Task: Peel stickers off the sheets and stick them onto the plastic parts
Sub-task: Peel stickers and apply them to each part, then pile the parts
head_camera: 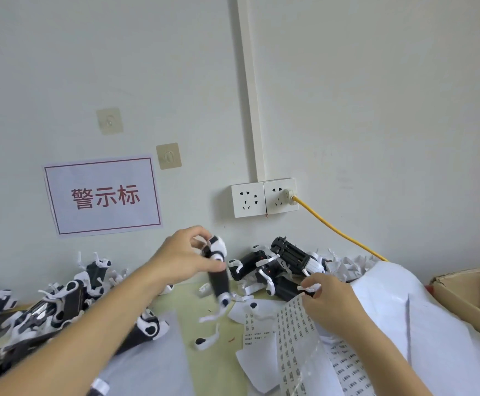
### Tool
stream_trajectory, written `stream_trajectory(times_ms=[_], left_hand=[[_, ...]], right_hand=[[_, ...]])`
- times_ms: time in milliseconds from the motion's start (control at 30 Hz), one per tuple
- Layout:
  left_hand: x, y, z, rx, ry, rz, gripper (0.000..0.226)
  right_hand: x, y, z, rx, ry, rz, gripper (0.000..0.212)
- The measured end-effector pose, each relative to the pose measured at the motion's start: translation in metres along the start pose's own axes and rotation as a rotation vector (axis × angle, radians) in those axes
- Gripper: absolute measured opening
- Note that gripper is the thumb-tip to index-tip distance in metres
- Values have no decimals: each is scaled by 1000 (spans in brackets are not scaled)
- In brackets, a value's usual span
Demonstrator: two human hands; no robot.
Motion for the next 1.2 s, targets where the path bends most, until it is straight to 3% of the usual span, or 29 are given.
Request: stream_trajectory(times_ms=[67, 167, 300, 433, 500, 600, 767, 933, 1200], left_hand=[[-5, -18, 8, 161, 59, 272, 40], [-20, -57, 23, 272, 177, 614, 37], [-46, -106, 41, 307, 304, 794, 35], [-65, -115, 42, 229, 336, 740, 37], [-72, -110, 41, 205, 344, 716, 38], [-82, -104, 39, 169, 345, 618, 43], [-83, -107, 44, 123, 321, 443, 43], [-71, -97, 44, 293, 177, 81, 52], [-23, -103, 59, 345, -250, 134, 16]], right_hand=[[-1, 1, 3, -29, -3, 84, 35], [-5, 0, 10, -89, -3, 183, 37], [-8, -1, 17, -143, 8, 249, 38], [-7, -9, 17, -241, 19, 247, 66], [-6, -12, 16, -248, 19, 197, 70], [-4, -11, 11, -202, 6, 74, 64], [-10, 1, 5, 14, 26, -140, 46], [-21, 10, 7, 231, 70, -353, 35], [-35, 0, 12, 376, 103, -531, 23]])
Point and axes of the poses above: each hand's wrist, its own z-axis away from the middle knuckle, its own y-axis out of the back of the hand, x = y × z, the point moved 5 cm from there along -z, towards the middle knuckle, and after that the axes turned 8 degrees about y, right-handed, at the moved point
